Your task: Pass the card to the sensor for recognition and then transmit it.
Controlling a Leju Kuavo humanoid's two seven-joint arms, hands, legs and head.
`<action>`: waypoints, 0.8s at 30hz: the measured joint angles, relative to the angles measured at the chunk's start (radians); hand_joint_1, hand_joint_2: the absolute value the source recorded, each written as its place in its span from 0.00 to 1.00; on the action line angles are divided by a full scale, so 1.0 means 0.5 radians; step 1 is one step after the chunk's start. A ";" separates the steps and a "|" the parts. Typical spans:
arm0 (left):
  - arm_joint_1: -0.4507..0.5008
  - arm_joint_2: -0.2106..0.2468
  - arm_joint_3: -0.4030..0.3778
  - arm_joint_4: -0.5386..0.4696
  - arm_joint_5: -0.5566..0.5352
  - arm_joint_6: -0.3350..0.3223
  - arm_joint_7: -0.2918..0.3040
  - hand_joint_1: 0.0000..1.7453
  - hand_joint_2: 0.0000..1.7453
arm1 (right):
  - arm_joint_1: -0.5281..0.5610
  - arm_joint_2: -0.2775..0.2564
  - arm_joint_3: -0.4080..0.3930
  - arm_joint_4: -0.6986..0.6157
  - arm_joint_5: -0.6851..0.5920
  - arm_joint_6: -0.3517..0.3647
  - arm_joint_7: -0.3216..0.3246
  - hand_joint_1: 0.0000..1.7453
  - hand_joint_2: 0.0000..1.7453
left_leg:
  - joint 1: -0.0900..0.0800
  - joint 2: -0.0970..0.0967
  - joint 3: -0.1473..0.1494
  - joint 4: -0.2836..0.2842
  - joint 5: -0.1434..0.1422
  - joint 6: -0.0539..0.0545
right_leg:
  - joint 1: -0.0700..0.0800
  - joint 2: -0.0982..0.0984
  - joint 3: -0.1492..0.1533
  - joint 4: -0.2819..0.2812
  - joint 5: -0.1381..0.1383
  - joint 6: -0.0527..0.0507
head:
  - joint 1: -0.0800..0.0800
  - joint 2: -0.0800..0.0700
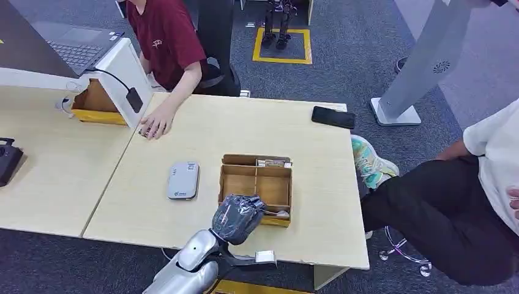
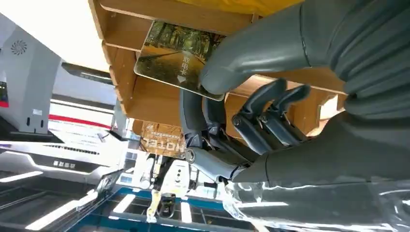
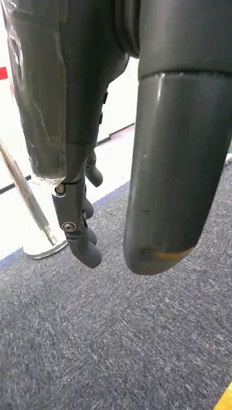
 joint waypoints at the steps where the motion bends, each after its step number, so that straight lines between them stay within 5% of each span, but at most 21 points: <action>1: 0.000 0.000 0.000 0.003 0.001 0.000 -0.001 1.00 1.00 | 0.000 0.000 0.000 0.000 0.000 -0.001 0.000 0.00 0.00 | 0.000 0.000 0.000 0.000 0.000 0.000 | 0.000 0.000 0.000 0.000 0.000 0.000 | 0.001 0.000; 13: -0.018 0.003 0.000 0.034 0.385 -0.079 -0.105 1.00 1.00 | 0.000 0.000 0.000 0.000 0.000 0.000 -0.024 0.00 0.00 | 0.000 0.000 0.000 0.000 0.000 0.000 | 0.000 0.000 0.000 0.000 0.000 0.000 | 0.001 0.000; 24: -0.071 0.089 -0.001 -0.181 0.499 -0.241 -0.100 1.00 1.00 | 0.000 0.000 -0.001 0.000 0.000 0.000 -0.047 0.00 0.00 | 0.000 0.000 0.000 0.000 0.001 -0.001 | 0.000 0.000 0.000 0.000 0.000 0.000 | 0.001 0.000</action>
